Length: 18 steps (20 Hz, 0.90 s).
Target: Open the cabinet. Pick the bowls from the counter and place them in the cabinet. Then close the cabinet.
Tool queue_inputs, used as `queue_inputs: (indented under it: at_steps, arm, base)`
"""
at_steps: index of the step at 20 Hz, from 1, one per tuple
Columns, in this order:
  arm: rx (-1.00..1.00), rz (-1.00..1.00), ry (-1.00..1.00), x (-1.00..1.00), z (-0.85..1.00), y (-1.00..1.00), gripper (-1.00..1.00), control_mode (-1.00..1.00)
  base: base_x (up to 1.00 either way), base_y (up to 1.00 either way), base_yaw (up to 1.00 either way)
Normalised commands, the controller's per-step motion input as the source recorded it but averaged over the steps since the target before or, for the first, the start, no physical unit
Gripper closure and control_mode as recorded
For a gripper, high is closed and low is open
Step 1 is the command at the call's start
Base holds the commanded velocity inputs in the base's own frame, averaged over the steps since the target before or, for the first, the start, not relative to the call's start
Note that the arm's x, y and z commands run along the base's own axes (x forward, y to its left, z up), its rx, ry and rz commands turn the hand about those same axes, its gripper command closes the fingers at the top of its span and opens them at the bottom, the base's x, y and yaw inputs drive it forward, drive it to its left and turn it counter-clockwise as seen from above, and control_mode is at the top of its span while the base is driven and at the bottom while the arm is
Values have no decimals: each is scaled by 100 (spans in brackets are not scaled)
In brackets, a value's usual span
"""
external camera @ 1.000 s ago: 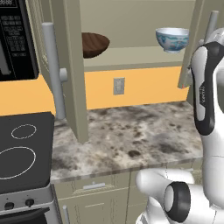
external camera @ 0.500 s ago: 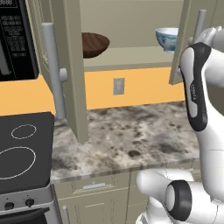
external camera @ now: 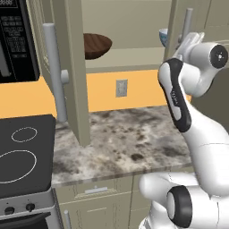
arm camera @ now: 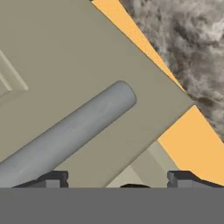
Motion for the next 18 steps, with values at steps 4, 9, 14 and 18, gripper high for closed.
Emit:
queue_inputs:
  at_steps: [4, 9, 14, 18]
  arm:
    - [0, 0, 1, 100, -3, -1, -100, -100]
    - [0, 0, 2, 93, -8, -3, -100, -100]
    - [0, 0, 1, 75, -17, -6, -100, -100]
    - [0, 0, 0, 62, -17, -8, -100, -100]
  base:
    - [0, 0, 0]
    - [0, 0, 0]
    - [0, 0, 0]
    - [0, 0, 0]
